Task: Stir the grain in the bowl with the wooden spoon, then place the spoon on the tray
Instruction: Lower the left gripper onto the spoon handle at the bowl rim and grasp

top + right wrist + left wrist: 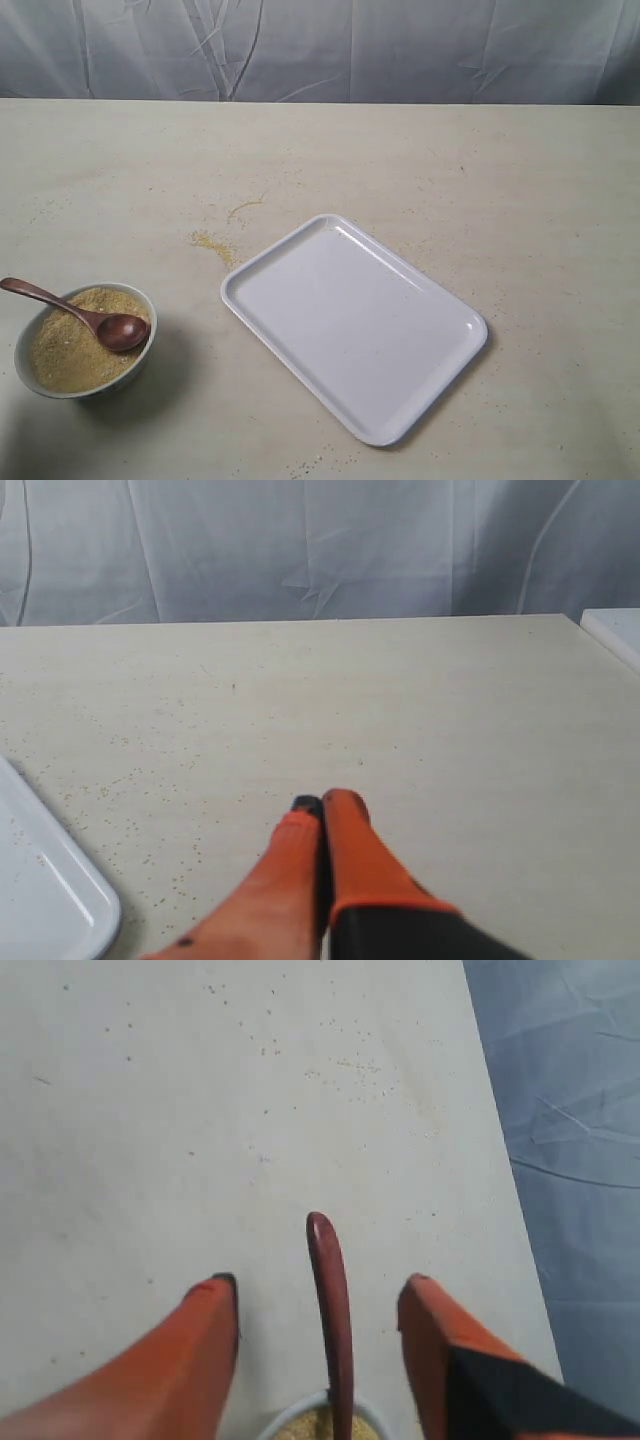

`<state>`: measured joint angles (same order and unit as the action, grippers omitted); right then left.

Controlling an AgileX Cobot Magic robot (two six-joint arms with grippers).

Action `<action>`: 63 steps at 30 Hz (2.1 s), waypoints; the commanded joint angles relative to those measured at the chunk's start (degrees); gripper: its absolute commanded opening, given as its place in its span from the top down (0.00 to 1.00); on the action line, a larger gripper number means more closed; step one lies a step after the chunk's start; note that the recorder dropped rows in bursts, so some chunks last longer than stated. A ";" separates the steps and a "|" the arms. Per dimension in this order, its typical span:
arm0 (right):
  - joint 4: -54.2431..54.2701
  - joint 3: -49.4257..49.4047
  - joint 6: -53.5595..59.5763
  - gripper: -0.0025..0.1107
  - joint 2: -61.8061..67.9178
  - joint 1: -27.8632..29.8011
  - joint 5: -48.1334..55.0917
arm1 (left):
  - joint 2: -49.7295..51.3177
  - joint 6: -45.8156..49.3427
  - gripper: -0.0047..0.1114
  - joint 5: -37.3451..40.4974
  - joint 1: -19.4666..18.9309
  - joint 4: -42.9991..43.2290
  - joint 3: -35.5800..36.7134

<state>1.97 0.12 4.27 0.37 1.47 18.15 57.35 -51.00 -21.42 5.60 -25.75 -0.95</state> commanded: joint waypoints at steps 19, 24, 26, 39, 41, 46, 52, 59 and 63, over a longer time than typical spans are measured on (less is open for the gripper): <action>-0.27 -0.12 0.05 0.98 -0.37 -0.17 -0.76 | 13.21 -12.86 0.48 -10.47 0.27 15.86 -4.53; -0.27 -0.12 0.05 0.98 -0.37 -0.17 -0.76 | 15.74 -14.97 0.43 -11.54 0.27 20.90 -4.77; -0.27 -0.12 0.05 0.98 -0.37 -0.17 -0.76 | 16.26 -14.97 0.40 -10.63 0.27 22.31 -4.77; -0.27 -0.12 0.05 0.98 -0.37 -0.17 -0.76 | 16.35 -7.69 0.40 -8.71 0.27 12.26 -5.46; -0.27 -0.12 0.05 0.98 -0.37 -0.17 -0.76 | 16.63 -6.36 0.40 -7.75 0.27 10.11 -6.36; -0.27 -0.12 0.05 0.98 -0.37 -0.17 -0.76 | 20.71 -5.31 0.40 -7.75 0.27 10.39 -8.51; -0.27 -0.12 0.05 0.98 -0.37 -0.17 -0.76 | 27.23 -9.62 0.40 -9.45 0.27 15.09 -9.98; -0.27 -0.12 0.05 0.98 -0.37 -0.17 -0.76 | 31.03 -14.85 0.51 -16.25 0.27 21.77 -10.02; -0.27 -0.12 0.05 0.98 -0.37 -0.17 -0.76 | 31.04 -14.96 0.68 -14.44 0.27 20.84 -10.02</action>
<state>1.97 0.12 4.30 0.37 1.47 18.15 88.08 -65.48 -36.12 5.60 -4.68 -10.91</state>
